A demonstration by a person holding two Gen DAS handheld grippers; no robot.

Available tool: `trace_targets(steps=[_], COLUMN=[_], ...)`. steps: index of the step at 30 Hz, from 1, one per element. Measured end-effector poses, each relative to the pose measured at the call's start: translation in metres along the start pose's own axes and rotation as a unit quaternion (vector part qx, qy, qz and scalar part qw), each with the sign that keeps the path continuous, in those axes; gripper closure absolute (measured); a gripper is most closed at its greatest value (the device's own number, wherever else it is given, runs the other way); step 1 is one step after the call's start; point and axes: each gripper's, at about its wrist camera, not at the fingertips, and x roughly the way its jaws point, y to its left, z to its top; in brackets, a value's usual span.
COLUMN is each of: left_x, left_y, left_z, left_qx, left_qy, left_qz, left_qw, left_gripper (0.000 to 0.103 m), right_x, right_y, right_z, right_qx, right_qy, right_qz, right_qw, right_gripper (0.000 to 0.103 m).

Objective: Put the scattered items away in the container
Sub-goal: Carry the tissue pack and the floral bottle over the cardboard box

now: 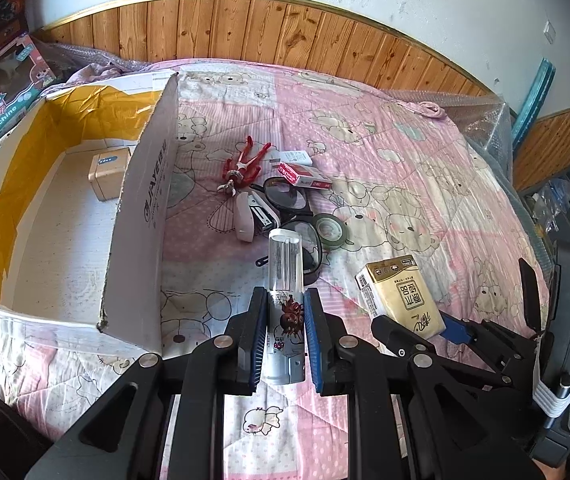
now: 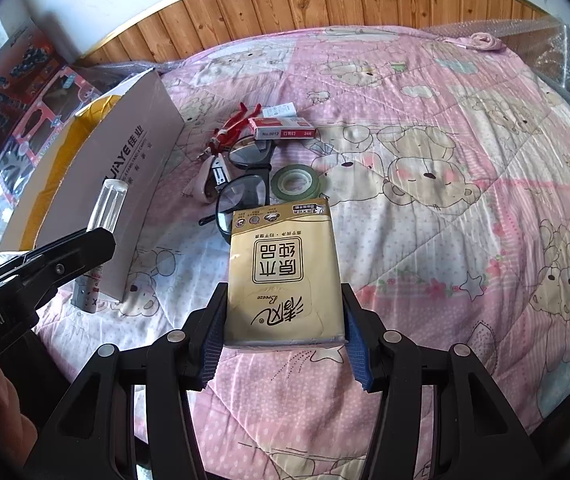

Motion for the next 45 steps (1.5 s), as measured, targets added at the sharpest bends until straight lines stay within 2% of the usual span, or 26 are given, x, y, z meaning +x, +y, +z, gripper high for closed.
trace_targets(steps=[25, 45], left_x=[-0.029, -0.048], left_y=[0.046, 0.065], left_z=[0.003, 0.010], left_qx=[-0.042, -0.058], left_qy=[-0.030, -0.050], left_qz=[0.009, 0.014], left_qw=[0.9986, 0.9970], left_gripper=[0.084, 0.084], right_x=[-0.015, -0.023], right_y=[0.045, 0.072], right_z=[0.012, 0.029], right_qx=[-0.039, -0.060], right_qy=[-0.017, -0.032], right_qz=[0.017, 0.033], right_qw=[0.999, 0.997], right_gripper=[0.048, 0.048])
